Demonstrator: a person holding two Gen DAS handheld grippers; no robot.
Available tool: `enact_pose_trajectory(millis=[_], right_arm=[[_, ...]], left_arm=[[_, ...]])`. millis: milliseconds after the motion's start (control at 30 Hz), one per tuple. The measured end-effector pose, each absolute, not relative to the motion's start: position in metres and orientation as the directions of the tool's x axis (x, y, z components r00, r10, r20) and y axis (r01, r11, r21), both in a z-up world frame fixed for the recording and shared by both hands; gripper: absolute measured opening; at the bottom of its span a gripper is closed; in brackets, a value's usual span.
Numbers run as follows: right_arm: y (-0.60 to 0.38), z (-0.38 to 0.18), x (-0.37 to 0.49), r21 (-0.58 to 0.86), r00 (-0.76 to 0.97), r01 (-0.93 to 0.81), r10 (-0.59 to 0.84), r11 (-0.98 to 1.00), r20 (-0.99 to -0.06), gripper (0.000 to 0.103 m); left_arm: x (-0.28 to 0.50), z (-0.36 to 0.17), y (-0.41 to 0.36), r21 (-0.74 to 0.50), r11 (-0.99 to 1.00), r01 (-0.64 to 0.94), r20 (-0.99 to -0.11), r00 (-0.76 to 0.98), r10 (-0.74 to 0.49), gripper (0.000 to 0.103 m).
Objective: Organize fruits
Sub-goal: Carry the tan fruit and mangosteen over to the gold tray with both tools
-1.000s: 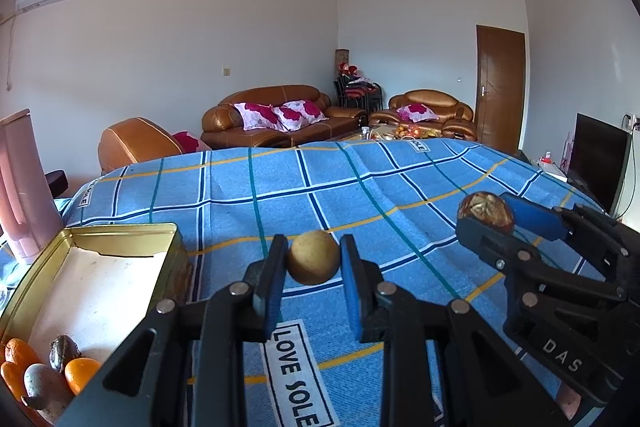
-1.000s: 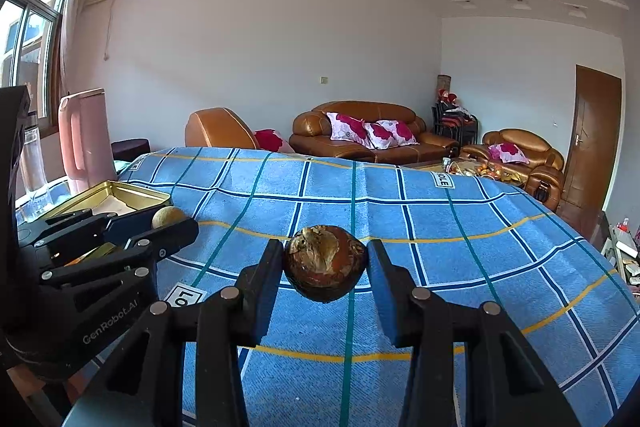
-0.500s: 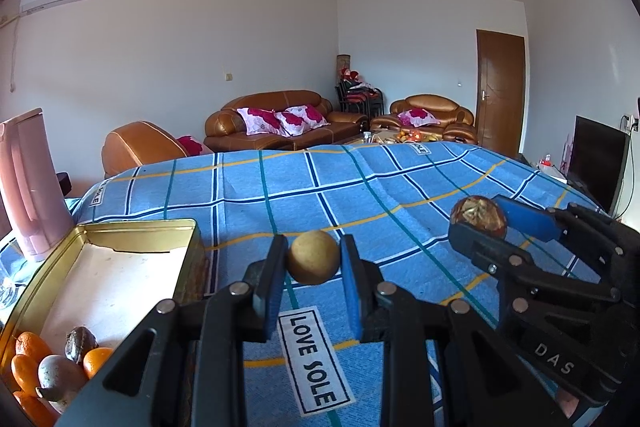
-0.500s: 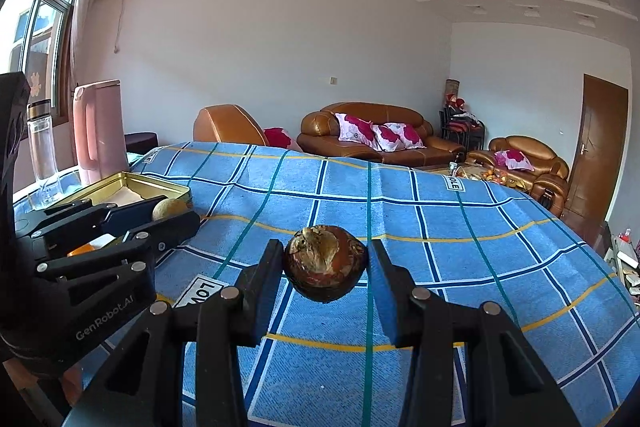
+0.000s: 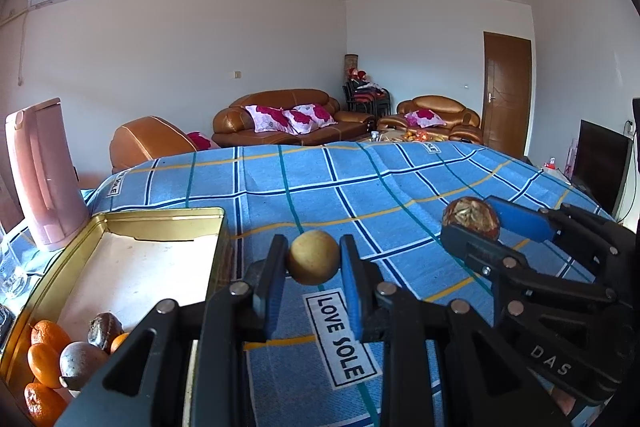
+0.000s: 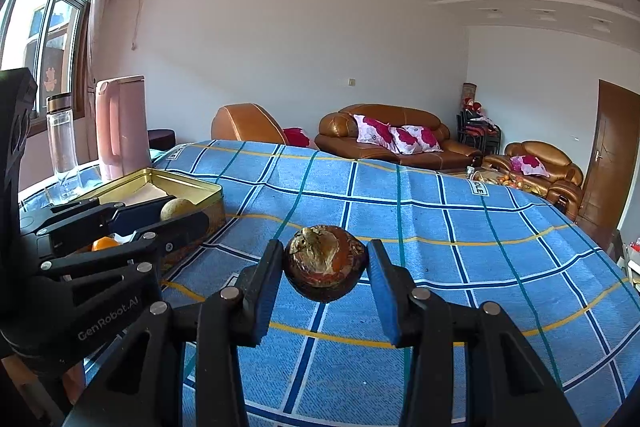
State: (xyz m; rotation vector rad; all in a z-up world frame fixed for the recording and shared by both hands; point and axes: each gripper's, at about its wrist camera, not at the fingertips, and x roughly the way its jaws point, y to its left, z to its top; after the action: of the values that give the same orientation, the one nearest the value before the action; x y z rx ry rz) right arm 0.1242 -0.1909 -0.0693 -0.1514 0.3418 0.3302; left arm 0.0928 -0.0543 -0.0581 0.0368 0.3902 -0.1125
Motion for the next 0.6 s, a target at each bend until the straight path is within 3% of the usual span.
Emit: enact_pose_trajectory(millis=[600], right_arm=[[-0.146,-0.060,0.111,-0.070,0.842,-0.451,0.399,0.890,-0.364,0.045]], left_arm=[[0.066,-0.040,-0.013,0.045,0.997,0.056,-0.369,0.929,-0.036,0.028]])
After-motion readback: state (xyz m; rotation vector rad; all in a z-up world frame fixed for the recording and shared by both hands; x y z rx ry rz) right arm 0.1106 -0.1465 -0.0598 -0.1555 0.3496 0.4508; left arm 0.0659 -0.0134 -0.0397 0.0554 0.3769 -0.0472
